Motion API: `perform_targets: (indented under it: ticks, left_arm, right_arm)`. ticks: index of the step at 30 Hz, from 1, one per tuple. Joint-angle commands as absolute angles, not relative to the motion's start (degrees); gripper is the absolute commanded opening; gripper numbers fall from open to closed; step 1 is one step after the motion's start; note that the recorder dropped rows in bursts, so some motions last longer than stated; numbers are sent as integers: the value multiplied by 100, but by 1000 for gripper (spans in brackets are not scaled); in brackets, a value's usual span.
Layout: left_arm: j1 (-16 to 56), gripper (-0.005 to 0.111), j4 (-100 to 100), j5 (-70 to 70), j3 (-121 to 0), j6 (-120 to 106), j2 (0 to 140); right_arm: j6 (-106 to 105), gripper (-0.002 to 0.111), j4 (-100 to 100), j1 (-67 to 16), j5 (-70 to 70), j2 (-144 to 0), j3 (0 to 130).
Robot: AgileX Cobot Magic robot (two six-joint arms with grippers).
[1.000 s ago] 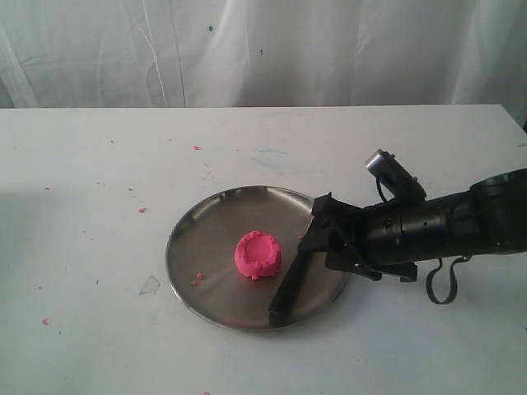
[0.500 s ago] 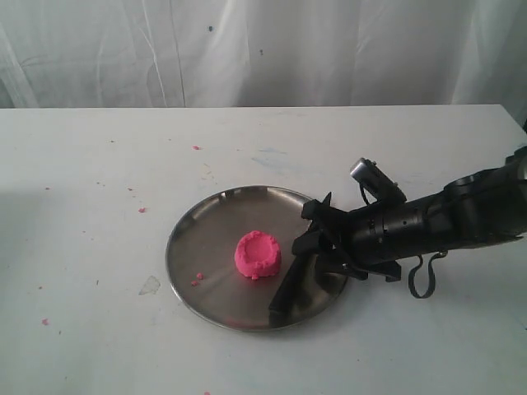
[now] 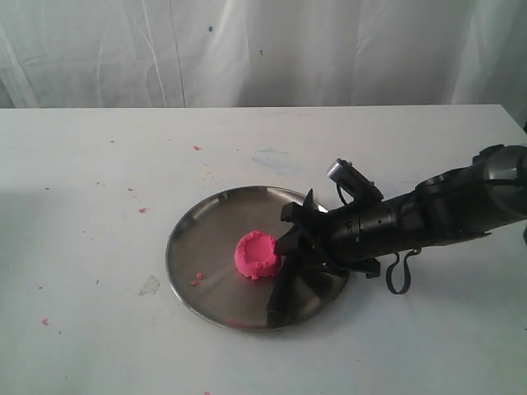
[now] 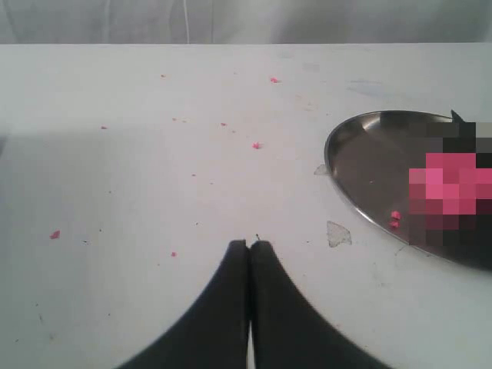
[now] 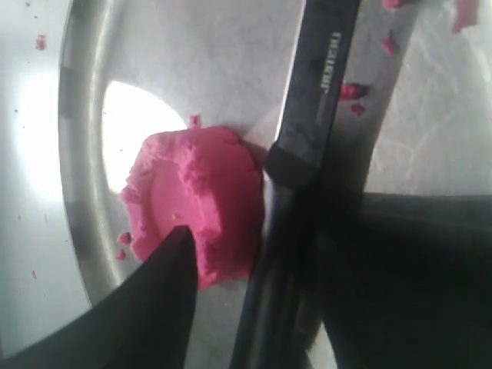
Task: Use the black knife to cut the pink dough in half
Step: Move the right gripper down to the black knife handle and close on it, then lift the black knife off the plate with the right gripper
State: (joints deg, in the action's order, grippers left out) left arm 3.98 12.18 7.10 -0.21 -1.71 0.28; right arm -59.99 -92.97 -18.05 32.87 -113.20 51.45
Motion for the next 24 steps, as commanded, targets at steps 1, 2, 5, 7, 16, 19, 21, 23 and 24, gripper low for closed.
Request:
perform_targets:
  ticks: [1, 2, 5, 7, 16, 19, 21, 23, 24]
  left_arm:
    - [381, 0, 1238, 720, 0, -147, 0]
    - [381, 0, 1238, 720, 0, -147, 0]
    - [381, 0, 1238, 720, 0, -147, 0]
    - [381, 0, 1238, 720, 0, -147, 0]
    - [381, 0, 1238, 720, 0, -147, 0]
    - [381, 0, 1238, 720, 0, -147, 0]
    - [381, 0, 1238, 720, 0, -147, 0]
    - [381, 0, 1238, 720, 0, -147, 0]
    - [381, 0, 1238, 720, 0, -147, 0]
  right_arm:
    - [-6058, 46, -9232, -1830, 2899, -11492, 5135]
    - [-6058, 45, -9232, -1830, 2885, -11504, 5135]
    - [-6058, 42, -9183, -1830, 2777, -11504, 5135]
    - [-6058, 38, -9156, -1830, 2752, -11504, 5135]
    - [-5999, 9, -9142, -1830, 2386, -11435, 5135]
    - [-5999, 9, -8839, -1830, 2469, -11114, 5135]
    - [-5972, 9, -8489, -1830, 2469, -10833, 5135]
    - [-5912, 9, -8307, -1830, 2469, -10559, 5135]
    - [-5868, 9, -8198, -1830, 2469, -10429, 5135]
